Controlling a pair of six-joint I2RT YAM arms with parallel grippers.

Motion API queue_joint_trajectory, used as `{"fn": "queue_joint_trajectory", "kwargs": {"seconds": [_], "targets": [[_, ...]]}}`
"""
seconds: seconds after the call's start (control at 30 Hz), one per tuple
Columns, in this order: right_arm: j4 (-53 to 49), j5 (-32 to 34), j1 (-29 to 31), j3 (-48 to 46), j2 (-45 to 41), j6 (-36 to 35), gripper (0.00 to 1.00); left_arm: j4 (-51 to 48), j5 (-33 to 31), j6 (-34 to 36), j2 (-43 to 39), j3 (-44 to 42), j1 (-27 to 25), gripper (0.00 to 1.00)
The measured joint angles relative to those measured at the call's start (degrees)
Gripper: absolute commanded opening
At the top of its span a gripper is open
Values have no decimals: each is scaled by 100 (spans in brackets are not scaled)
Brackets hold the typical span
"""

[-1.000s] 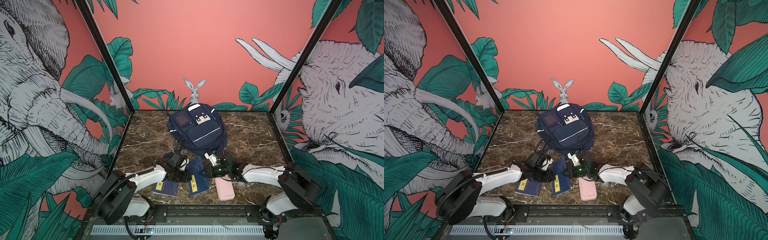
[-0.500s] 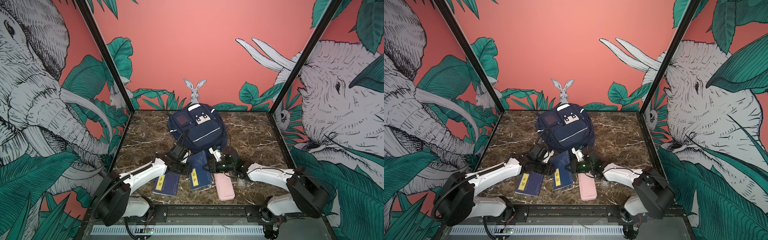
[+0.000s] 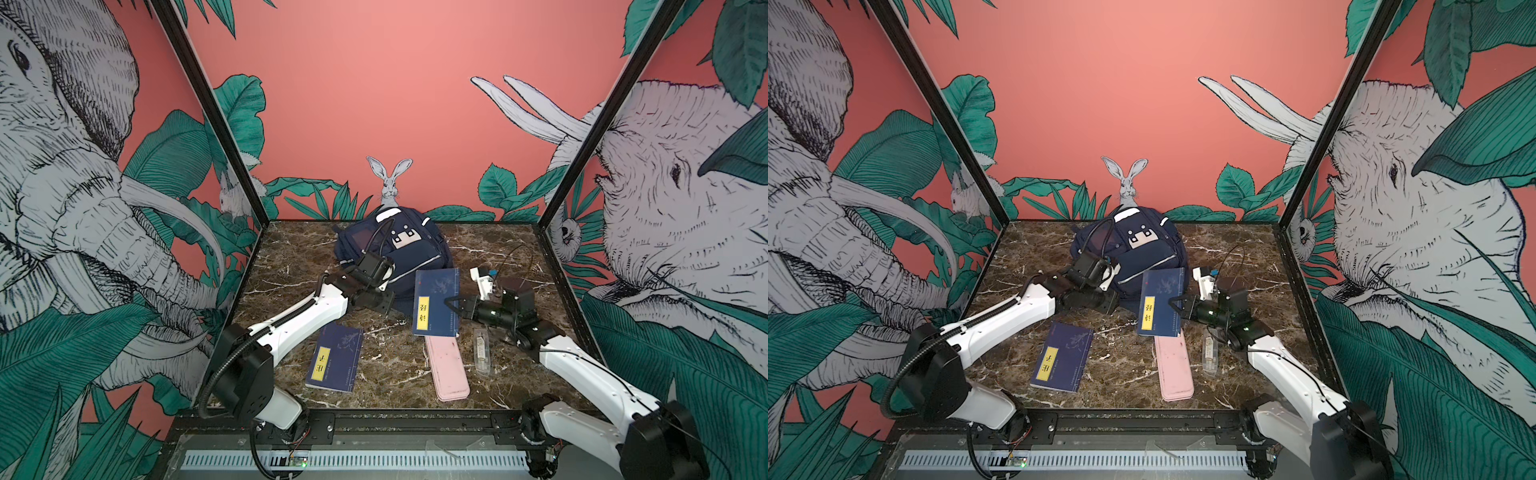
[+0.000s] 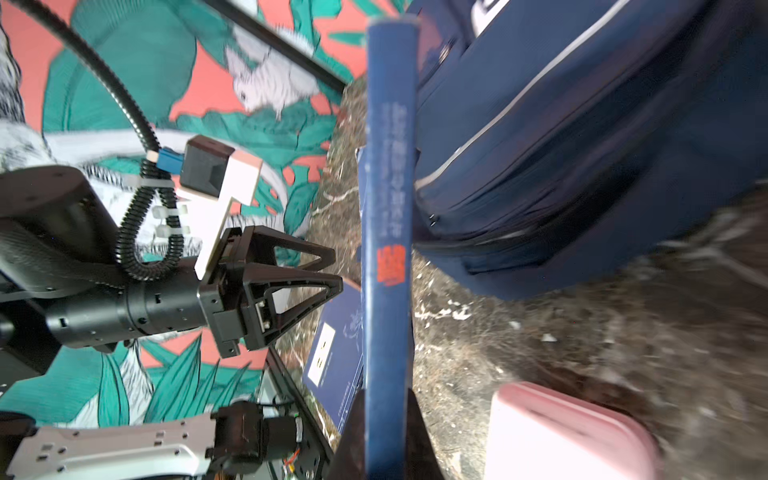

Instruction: Pack the student bag

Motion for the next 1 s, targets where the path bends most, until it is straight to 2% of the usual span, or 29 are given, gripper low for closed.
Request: {"fn": "queue_joint_trajectory", "kwargs": {"seconds": [0.27, 0.47, 0.67, 1.0], "targets": [[-234, -361, -1325, -149, -553, 179, 0, -197, -273, 354, 1248, 1276, -50, 52], [-227, -649, -1989, -223, -612, 459, 0, -431, -409, 636, 2046, 2096, -291, 51], [-72, -977, -2232, -223, -588, 675, 0, -728, -892, 1019, 2800, 2857, -649, 51], [-79, -1180, -2365, -348, -844, 693, 0, -916, -927, 1169, 3075, 3130, -782, 50]]}}
